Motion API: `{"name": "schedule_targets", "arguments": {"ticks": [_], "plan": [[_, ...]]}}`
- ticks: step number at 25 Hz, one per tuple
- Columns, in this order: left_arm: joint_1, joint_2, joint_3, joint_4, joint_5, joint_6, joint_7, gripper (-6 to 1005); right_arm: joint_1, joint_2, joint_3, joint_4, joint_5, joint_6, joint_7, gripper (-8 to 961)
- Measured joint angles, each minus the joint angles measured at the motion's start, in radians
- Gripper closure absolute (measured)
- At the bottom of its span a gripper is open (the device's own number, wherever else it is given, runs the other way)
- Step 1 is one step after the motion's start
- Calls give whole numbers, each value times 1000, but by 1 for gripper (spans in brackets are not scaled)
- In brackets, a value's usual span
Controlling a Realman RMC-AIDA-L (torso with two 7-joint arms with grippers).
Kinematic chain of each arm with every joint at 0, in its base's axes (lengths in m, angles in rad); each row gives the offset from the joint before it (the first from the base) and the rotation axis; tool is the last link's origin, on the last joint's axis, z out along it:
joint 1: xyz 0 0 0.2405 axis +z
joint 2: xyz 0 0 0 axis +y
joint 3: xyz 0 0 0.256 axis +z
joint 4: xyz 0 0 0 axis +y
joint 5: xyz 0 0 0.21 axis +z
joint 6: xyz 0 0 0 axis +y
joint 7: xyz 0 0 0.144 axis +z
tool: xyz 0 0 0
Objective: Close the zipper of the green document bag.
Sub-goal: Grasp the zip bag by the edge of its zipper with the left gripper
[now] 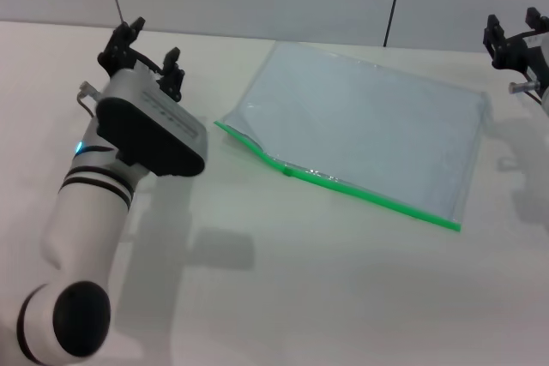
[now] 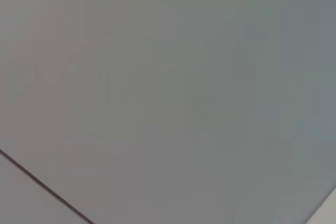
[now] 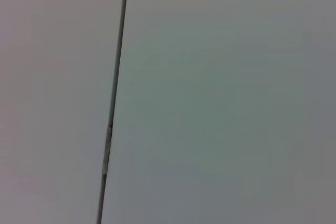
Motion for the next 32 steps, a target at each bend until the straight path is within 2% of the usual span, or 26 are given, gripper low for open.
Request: {"name": "schedule_targets", "arguments": {"ticks": [6,9,14,20,32], "plan": [[77,-2,-8,-150,-25,96,367,382,0,0,0,0,0,1,0,399],[89,-2,-8,-164,-45,82,477,382,0,0,0,-2,1,2,0,399],[77,-2,-2,-156,-196,-2,657,382,4,0,0,-3,1,12,0,399],[34,-3,-1,-109,-293,-110,754,382,1,0,0,-3,0,15,-2,400],[-31,-2,1,-51,-314,-189,848,382,6,0,0,-3,-2,35,-4,400]]}}
